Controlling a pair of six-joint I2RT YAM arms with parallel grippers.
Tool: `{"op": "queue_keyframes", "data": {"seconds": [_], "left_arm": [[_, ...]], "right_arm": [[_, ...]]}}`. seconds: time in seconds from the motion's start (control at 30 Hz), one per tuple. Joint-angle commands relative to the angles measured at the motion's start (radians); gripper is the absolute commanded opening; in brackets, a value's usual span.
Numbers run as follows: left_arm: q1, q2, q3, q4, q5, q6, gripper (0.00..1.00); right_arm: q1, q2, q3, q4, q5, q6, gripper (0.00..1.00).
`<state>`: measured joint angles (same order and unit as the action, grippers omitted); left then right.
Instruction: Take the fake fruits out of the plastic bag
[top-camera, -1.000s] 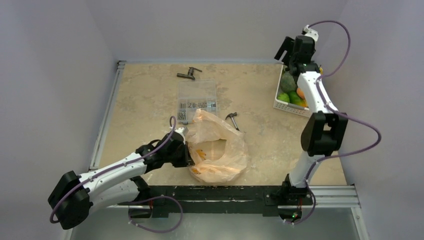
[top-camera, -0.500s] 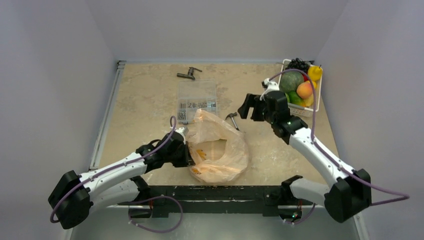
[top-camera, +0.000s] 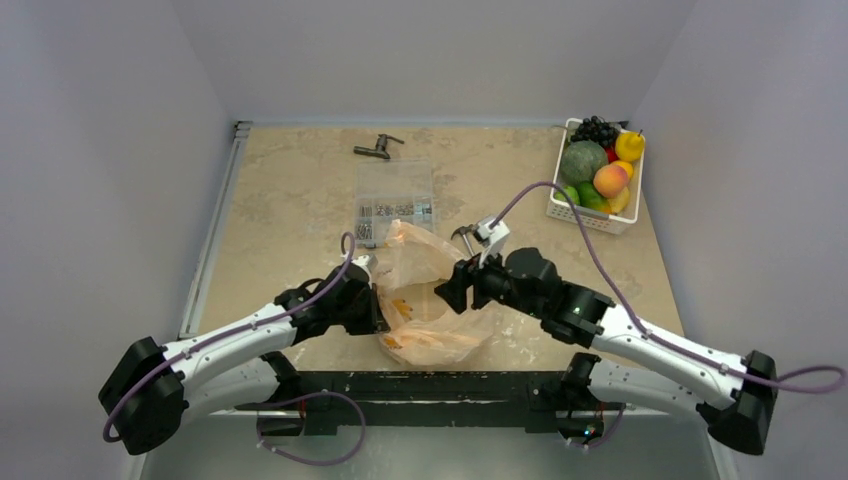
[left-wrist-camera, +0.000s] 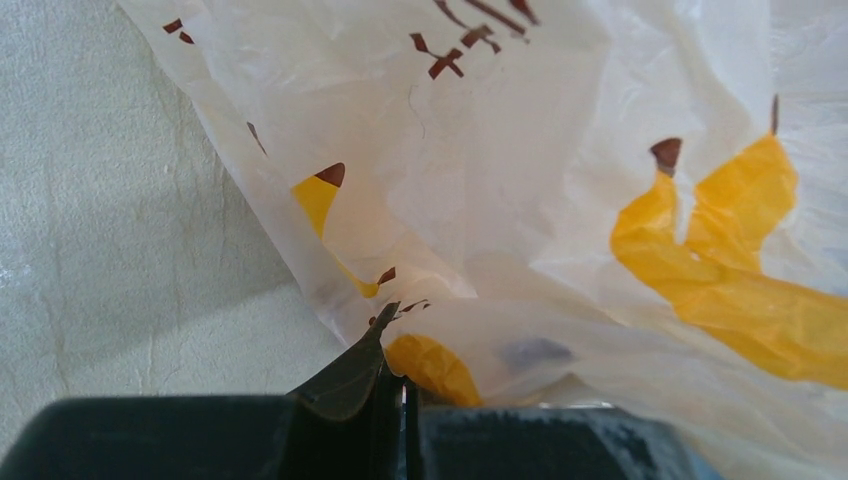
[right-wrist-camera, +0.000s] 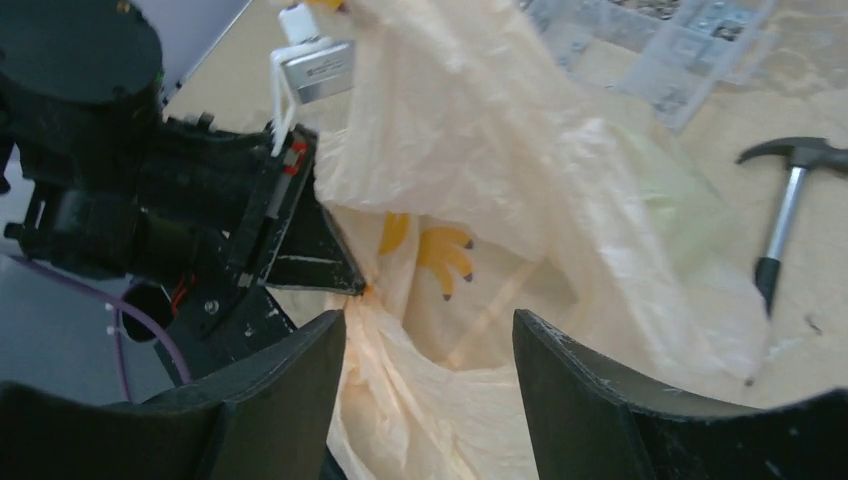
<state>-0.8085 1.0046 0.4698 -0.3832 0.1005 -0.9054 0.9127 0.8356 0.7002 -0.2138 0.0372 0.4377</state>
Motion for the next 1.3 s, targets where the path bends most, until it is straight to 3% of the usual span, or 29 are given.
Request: {"op": "queue_keyframes", "data": {"seconds": [0.0, 0.17, 0.43, 0.53, 0.73, 0.9, 1.27], "left_arm": [[-0.004, -0.015, 0.026, 0.017, -0.013, -0.029, 0.0], [-0.004, -0.039, 0.074, -0.028, -0.014, -0.021, 0.0], [-0.005, -0.051, 0.112, -0.069, -0.008, -0.012, 0.0], [-0.004, -0.064, 0.112, -0.076, -0.012, -0.013, 0.0], [-0.005, -0.078, 0.091, -0.067, -0.001, -0.029, 0.0], [-0.005, -0.101, 0.066, -0.071, 0.007, -0.037, 0.0], [-0.005, -0.083, 0.066, -0.052, 0.002, -0.04, 0.0]], "right_arm": [[0.184, 0.12, 0.022, 0.175, 0.141, -0.076, 0.59], [0.303, 0.302, 0.032, 0.305, 0.218, -0.143, 0.55], [0.299, 0.623, 0.115, 0.375, 0.557, -0.221, 0.58], [0.27, 0.697, 0.142, 0.411, 0.587, -0.202, 0.59], [0.231, 0.797, 0.192, 0.466, 0.641, -0.193, 0.67], [0.215, 0.864, 0.265, 0.432, 0.736, -0.269, 0.73], [0.146, 0.891, 0.27, 0.283, 0.919, -0.231, 0.88]]}}
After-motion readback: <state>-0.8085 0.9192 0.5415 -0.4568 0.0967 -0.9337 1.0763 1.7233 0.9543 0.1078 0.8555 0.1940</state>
